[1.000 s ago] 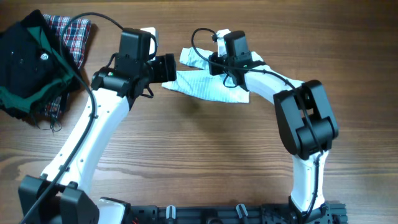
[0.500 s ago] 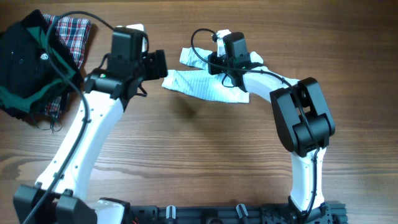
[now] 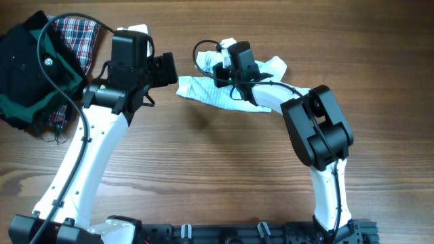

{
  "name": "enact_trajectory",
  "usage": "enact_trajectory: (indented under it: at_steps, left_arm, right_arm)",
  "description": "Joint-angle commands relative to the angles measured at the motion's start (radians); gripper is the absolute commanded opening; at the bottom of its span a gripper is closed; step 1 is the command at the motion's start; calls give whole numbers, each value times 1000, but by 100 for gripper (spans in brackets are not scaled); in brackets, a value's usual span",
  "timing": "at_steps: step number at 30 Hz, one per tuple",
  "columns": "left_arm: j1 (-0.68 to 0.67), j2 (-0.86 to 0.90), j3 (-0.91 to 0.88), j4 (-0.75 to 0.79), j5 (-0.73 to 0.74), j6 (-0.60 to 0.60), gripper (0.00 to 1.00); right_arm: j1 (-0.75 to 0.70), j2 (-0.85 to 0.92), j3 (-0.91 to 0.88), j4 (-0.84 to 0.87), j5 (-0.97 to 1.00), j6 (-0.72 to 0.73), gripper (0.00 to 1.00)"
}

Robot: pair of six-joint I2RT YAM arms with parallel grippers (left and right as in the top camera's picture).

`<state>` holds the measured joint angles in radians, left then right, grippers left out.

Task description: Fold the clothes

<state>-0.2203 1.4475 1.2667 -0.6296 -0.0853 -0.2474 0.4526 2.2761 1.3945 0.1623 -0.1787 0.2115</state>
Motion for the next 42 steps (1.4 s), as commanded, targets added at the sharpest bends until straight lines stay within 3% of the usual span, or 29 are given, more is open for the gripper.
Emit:
enact_trajectory:
  at_steps: [1,13,24,26,29,32,37,42]
  left_arm:
    - [5,-17,1,0,-14,9,91]
    - [5,-17,1,0,-14,8,91]
    - [5,-17,1,-3,-14,9,91]
    - [5,-17,1,-3,-14,9,91]
    - [5,-17,1,-4,-14,9,91]
    - [5,-17,1,-8,-14,8,91]
    - [5,-7,1,-23,-11,8,94]
    - [5,24,1,-47,32,9,96]
  right_arm:
    - [-1,48,16,0,7,8,4]
    - [81,56,79,-97,61,-124,5]
    - [93,58,130,-108,40,-104,5]
    - [87,54,168,-140,40,-98,16]
    - [71,47,262,-240,34,-75,68]
    - [49,42,379,-384,-18,-72,98]
    - [-7,26,557,-644,-28,16,99]
    - [-80,-40,602,-858,-37,134,100]
